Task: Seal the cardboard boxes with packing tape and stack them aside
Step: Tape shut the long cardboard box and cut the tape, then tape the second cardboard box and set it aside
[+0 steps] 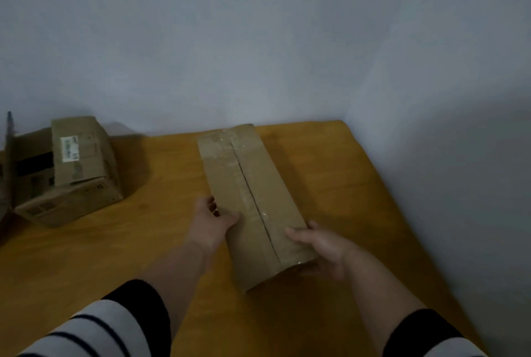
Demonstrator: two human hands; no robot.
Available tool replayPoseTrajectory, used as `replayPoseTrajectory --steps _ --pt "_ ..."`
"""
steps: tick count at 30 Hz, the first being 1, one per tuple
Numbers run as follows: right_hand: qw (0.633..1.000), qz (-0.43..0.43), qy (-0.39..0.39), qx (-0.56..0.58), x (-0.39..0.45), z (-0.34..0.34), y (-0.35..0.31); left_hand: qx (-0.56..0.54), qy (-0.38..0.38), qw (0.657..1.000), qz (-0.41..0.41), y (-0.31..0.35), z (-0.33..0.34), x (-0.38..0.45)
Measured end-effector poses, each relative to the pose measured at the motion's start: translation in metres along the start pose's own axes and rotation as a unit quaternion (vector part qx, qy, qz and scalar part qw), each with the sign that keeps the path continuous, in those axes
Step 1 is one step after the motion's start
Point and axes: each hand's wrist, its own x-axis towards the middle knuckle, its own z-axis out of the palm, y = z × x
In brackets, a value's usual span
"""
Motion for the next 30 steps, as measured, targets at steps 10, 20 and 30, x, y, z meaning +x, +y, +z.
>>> replayPoseTrajectory --steps 10,20,30 --pt "0.958 -0.129 0.236 0.097 0.034 -0.098 -0.03 0.15 -0.123 0.98 0.037 0.03 0.141 0.027" --pt "0.828 -0.151 0.493 0.219 0.045 -0.136 -0.034 0.16 -0.193 0.967 0.037 0.018 0.218 0.038" --pt "0.8 -0.104 0.453 0.38 0.043 -0.113 -0.043 0.157 -0.208 0.965 0.017 0.015 0.204 0.037"
